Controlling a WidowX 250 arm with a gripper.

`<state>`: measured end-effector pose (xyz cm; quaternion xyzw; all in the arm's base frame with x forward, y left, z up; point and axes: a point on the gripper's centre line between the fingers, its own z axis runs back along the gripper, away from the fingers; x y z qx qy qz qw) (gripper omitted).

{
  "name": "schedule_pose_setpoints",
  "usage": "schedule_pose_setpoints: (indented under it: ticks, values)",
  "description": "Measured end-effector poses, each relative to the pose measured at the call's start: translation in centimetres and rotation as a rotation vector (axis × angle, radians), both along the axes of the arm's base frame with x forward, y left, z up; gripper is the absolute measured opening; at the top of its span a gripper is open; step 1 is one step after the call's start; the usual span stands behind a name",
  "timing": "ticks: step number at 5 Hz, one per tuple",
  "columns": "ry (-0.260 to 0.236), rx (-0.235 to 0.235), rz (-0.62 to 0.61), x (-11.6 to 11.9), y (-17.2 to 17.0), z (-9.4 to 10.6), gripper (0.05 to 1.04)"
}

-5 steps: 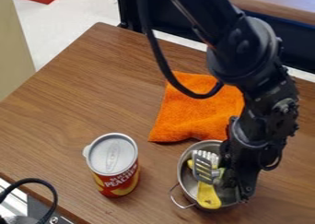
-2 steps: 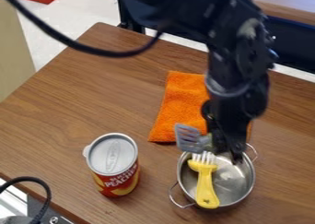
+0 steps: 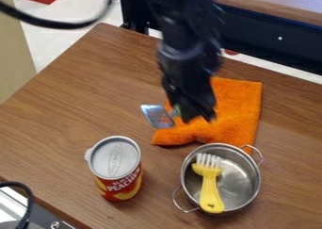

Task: He take the green spatula and put it on the table

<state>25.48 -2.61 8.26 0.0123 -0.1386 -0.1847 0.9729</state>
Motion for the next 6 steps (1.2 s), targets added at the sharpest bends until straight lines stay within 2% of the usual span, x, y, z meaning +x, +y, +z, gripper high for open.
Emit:
schedule_pose_setpoints:
  ticks: [1,2,4,5,6]
  values:
    - [-0.075,-0.005,0.187,0.6,3.2,-0.2,0.296]
    - [-0.129,0.007,0.328,1.8,6.5,-1.2,0.295]
    - [-0.158,0.067,0.533,4.9,9.6,-3.5,0.296]
    - [-0.16,0.076,0.612,6.5,10.3,-5.3,0.296]
    - [-0.183,0.098,0.672,7.0,10.9,-6.5,0.296]
